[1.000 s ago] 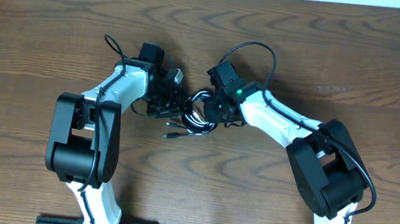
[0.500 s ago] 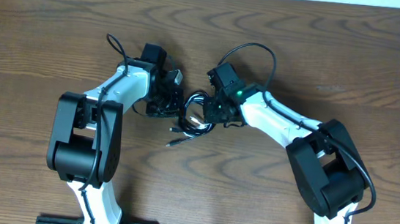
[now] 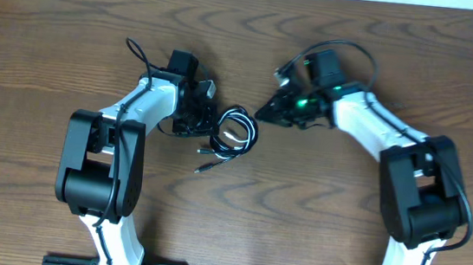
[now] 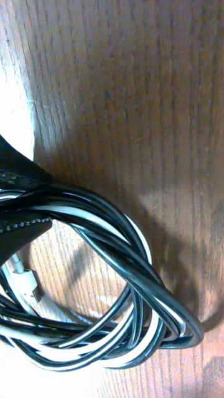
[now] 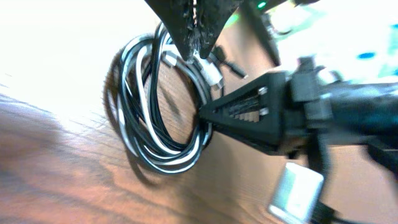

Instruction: Untangle cables

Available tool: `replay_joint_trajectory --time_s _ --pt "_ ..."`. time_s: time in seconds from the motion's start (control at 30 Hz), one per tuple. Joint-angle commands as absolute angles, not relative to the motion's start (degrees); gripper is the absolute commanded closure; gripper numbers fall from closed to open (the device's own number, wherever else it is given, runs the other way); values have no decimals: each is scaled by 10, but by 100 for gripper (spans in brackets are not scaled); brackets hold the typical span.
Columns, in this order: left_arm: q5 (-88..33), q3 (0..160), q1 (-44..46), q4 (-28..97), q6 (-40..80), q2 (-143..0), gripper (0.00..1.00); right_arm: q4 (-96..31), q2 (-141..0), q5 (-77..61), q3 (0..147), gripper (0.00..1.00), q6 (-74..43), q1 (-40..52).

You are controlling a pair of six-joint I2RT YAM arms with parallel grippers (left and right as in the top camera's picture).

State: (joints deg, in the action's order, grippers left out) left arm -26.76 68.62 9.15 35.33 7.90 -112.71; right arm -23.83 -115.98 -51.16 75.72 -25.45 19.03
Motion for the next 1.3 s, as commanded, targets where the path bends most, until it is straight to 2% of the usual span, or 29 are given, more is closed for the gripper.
replay_joint_trajectory --time_s 0.0,0.13,0.17,0.2,0.27,0.3,0.37,0.47,0.57,0.67,0.77,0.93,1.13,1.27 --pt "-168 672 88 353 89 -1154 85 -252 -1140 -594 753 99 -221 155" --pt "-169 672 88 353 93 -1154 78 -284 -1140 -590 752 99 -193 138" --pt "-180 672 88 353 93 -1154 78 -296 -1140 -568 752 85 -188 141" --pt "-190 672 88 353 92 -1154 78 -303 -1140 -548 752 79 -188 145" --pt "-231 672 88 352 68 -1154 81 -316 -1140 -511 752 74 -188 160" --pt "-258 672 88 352 46 -1154 87 -319 -1140 -495 752 69 -188 171" --pt "-317 672 88 352 3 -1154 92 -320 -1140 -478 752 70 -188 188" --pt "-396 672 85 353 -66 -1154 93 -310 -1140 -476 752 76 -188 203" --pt "-495 674 74 353 -137 -1154 93 -306 -1140 -535 752 76 -152 194" --pt "-608 675 54 344 -202 -1154 93 -316 -1140 -678 752 67 -82 171" --pt "-679 675 35 318 -210 -1154 92 -327 -1140 -745 752 60 -64 150" --pt "-690 675 16 307 -210 -1154 93 -375 -1140 -735 752 58 -31 136" --pt "-690 675 14 307 -214 -1154 93 -403 -1140 -645 752 58 -29 161" --pt "-690 675 14 307 -214 -1154 93 -402 -1140 -528 752 62 -92 190"
